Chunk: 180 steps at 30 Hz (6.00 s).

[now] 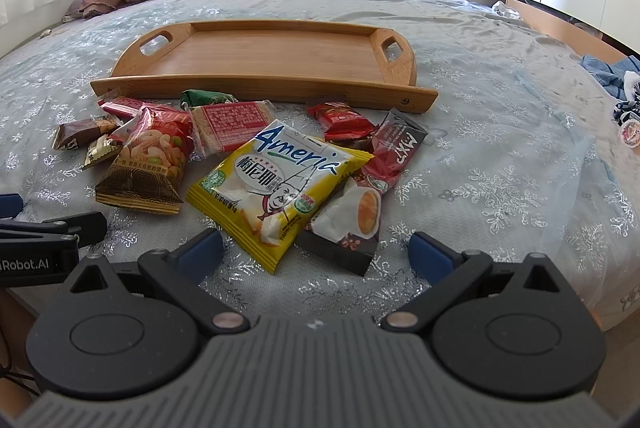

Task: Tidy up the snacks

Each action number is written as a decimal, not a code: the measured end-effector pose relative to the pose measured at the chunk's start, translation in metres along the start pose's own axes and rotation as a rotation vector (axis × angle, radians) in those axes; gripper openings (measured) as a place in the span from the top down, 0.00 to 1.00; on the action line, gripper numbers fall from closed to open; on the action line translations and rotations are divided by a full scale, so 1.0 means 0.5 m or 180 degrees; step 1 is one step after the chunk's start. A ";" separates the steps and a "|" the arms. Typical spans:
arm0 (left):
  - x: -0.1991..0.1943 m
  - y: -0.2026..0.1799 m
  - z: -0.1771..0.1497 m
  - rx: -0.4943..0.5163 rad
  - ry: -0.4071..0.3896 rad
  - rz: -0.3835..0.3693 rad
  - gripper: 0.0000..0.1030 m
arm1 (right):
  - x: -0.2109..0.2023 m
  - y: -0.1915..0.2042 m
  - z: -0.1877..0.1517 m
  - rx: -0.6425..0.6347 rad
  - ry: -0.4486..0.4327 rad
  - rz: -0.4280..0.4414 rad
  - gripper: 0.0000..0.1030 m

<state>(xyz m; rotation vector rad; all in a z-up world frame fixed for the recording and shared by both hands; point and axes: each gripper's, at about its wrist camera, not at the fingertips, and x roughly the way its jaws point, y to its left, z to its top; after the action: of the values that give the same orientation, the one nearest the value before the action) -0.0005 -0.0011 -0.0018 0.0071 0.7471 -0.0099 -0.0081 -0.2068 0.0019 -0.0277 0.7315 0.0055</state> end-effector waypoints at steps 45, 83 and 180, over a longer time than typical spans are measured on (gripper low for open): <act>-0.075 -0.019 0.019 0.0023 -0.0506 -0.0135 0.00 | -0.046 -0.043 -0.008 0.0223 -0.0340 0.0180 0.03; -0.006 -0.106 0.075 -0.0003 -0.0180 -0.0586 0.56 | -0.018 -0.071 0.028 0.0371 -0.0263 -0.0045 0.48; -0.017 -0.064 0.099 -0.0245 -0.0150 -0.0636 0.57 | 0.014 -0.100 0.050 0.0760 -0.0373 -0.0348 0.53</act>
<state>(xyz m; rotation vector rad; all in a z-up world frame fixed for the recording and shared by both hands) 0.0262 -0.0335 0.0401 -0.1409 0.6981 -0.1711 0.0146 -0.2560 0.0169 0.1596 0.6090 -0.1831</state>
